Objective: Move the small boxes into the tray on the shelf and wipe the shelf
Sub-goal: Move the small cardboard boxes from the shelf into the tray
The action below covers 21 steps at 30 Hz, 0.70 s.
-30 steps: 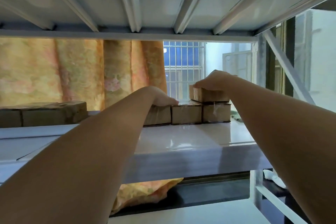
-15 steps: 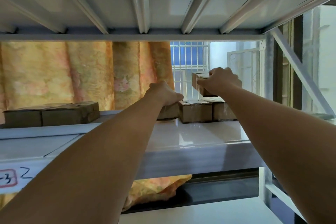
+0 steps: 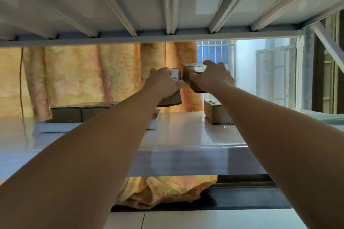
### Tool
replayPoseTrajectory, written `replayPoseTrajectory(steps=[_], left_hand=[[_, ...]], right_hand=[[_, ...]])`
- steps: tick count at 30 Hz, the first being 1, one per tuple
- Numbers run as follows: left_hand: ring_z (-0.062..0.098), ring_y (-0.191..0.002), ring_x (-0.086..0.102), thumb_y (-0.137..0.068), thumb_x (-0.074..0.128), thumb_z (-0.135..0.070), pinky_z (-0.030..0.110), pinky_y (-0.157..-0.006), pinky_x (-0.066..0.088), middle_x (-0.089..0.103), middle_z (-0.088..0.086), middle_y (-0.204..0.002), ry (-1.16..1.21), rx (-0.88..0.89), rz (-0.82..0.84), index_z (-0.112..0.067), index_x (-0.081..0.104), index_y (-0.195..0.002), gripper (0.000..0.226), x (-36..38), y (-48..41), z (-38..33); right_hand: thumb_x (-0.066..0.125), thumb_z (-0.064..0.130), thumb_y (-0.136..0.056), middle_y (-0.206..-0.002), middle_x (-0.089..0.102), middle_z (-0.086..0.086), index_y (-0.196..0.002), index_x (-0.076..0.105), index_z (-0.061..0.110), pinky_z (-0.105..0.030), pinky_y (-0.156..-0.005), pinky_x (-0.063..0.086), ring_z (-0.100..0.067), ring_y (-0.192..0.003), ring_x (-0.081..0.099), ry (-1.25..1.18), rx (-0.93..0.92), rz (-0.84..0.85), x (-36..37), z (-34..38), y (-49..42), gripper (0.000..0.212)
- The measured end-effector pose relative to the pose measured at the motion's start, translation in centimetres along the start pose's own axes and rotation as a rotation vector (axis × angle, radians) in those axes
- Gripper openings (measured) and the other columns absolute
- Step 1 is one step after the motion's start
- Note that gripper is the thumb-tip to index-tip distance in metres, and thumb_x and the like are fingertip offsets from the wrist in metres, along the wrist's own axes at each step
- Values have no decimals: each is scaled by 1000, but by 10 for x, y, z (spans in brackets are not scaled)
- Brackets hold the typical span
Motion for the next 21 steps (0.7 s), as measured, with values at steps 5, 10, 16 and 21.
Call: replayPoseTrajectory(steps=[5,10,16,21], left_hand=[[30,-120,48,-81,58,-57,33,-93,45,27,12,-146,-167,8,105,-27,33,-145,75,-18,-3,29],[32,-125,44,-83,54,-59,33,-94,41,22,13,-148,-303,-36,175,-25,33,-145,74,-29,-2,58],[27,-114,47,-82,45,-63,31,-78,40,42,14,-133,-492,-2,274,-14,47,-136,72,-7,-2,75],[28,-116,46,-82,45,-64,32,-74,36,42,15,-131,-514,-24,303,-10,47,-131,73,8,-4,86]], right_hand=[[53,56,-77,-129,47,-9,-134,44,24,-41,-89,43,-35,-114,51,-40,-43,39,18,33,6,66],[54,53,-73,-120,56,-8,-123,56,21,-35,-77,42,-32,-105,56,-64,-99,40,28,66,6,59],[51,57,-67,-126,53,-10,-119,58,20,-40,-86,48,-34,-110,53,-47,-134,72,43,90,10,63],[51,58,-69,-130,51,-9,-120,58,20,-43,-89,49,-34,-112,52,8,-128,90,56,89,15,63]])
Point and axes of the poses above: each hand's wrist, its own y-axis away from the middle knuckle, its own x-axis out of the palm, z = x × y, the point moved 9 cm from there along -y, towards the middle knuckle
